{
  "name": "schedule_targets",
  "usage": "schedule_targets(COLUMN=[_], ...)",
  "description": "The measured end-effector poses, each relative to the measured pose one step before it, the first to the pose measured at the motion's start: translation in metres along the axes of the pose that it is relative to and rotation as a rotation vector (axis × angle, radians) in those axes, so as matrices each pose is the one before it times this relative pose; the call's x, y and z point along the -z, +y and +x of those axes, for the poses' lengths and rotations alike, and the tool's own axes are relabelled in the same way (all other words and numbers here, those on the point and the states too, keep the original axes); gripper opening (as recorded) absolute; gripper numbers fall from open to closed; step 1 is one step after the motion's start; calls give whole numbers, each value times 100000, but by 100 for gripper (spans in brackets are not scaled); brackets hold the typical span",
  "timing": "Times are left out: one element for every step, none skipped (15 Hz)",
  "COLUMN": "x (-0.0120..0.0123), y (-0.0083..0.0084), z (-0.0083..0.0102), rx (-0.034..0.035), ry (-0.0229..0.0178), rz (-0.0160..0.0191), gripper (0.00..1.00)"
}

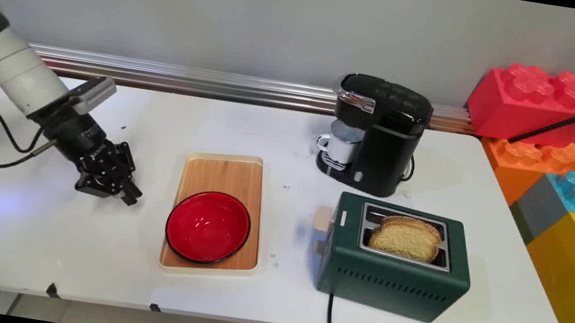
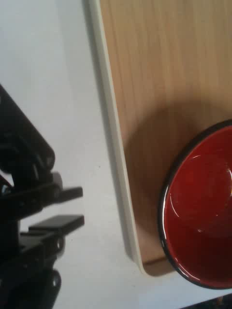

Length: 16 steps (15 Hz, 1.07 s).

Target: Press the toaster switch

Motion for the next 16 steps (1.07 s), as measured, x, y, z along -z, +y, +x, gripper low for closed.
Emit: schedule_targets(x=[-20, -4, 0, 6, 3, 21, 35, 69, 82, 72, 26, -28, -42, -117, -134, -192], y=[56, 69, 60, 80, 41, 53, 24, 1, -2, -50, -50, -13, 8, 57, 51, 98], z=[-99, -77, -51, -40, -14, 100, 202, 488, 571, 814, 1087, 751, 595, 894, 728, 739], rx=[69, 54, 69, 89, 113, 344, 544, 852, 910, 872, 818, 463, 326, 188, 18, -164], ry=[309, 256, 190, 248, 240, 834, 1358, 2442, 2974, 3706, 4561, 3034, 2377, 3381, 2614, 2468], rz=[298, 209, 152, 135, 104, 206, 215, 219, 199, 136, -151, -330, -295, -751, -645, -802], gripper=[0, 0, 0, 0, 0, 0, 0, 0, 0, 0, 0, 0, 0, 0, 0, 0])
